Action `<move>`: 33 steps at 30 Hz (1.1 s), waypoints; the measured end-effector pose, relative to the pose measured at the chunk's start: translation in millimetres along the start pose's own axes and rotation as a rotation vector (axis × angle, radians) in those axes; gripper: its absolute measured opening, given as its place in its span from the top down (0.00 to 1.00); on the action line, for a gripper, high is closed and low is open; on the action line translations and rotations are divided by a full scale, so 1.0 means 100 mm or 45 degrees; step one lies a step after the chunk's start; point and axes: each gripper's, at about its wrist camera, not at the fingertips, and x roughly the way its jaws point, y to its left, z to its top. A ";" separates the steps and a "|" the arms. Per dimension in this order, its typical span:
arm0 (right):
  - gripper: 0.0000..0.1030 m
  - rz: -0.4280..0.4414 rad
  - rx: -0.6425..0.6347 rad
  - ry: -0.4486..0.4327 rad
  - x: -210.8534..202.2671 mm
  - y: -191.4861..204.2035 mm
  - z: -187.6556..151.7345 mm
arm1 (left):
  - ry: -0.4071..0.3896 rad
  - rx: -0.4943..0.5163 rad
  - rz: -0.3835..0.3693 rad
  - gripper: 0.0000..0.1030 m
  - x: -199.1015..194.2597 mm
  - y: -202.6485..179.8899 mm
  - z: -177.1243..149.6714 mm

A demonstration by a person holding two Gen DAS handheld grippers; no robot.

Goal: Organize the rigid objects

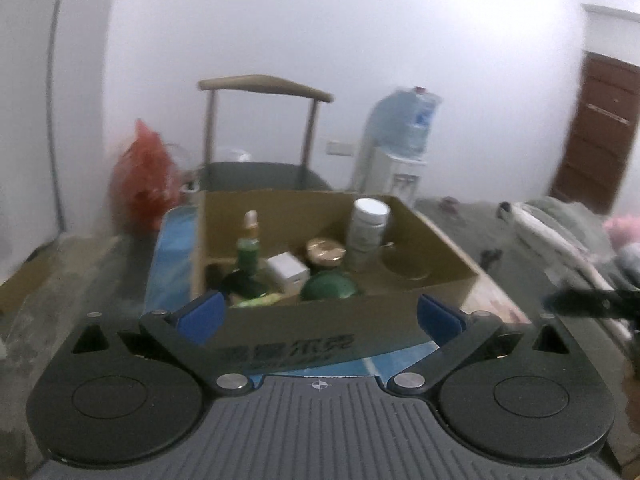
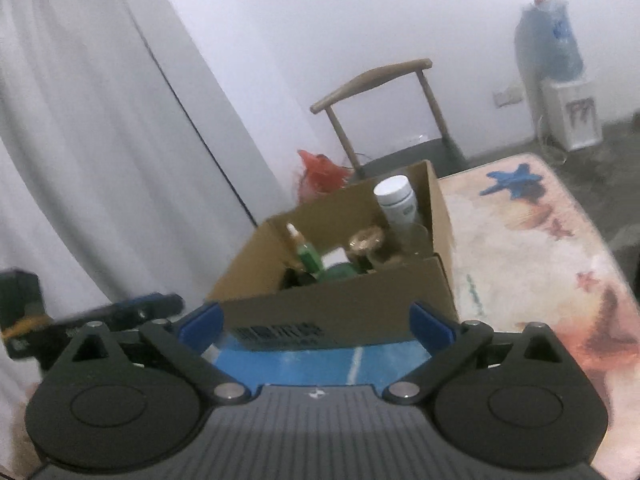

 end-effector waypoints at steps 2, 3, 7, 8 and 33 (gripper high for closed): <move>0.00 -0.023 -0.047 -0.020 -0.01 0.07 -0.02 | 0.011 -0.008 0.067 0.00 0.01 0.07 -0.03; 0.00 -0.042 -0.065 -0.027 0.01 0.10 -0.03 | 0.018 -0.012 0.117 0.00 0.04 0.08 -0.05; 0.00 -0.149 -0.119 -0.040 0.10 0.18 -0.09 | 0.001 -0.029 0.268 0.00 0.13 0.11 -0.13; 0.00 -0.175 -0.128 -0.036 0.14 0.19 -0.10 | -0.008 -0.044 0.291 0.00 0.16 0.11 -0.16; 0.00 -0.320 -0.172 -0.013 0.48 0.08 -0.13 | 0.049 0.011 0.493 0.00 0.41 -0.37 -0.21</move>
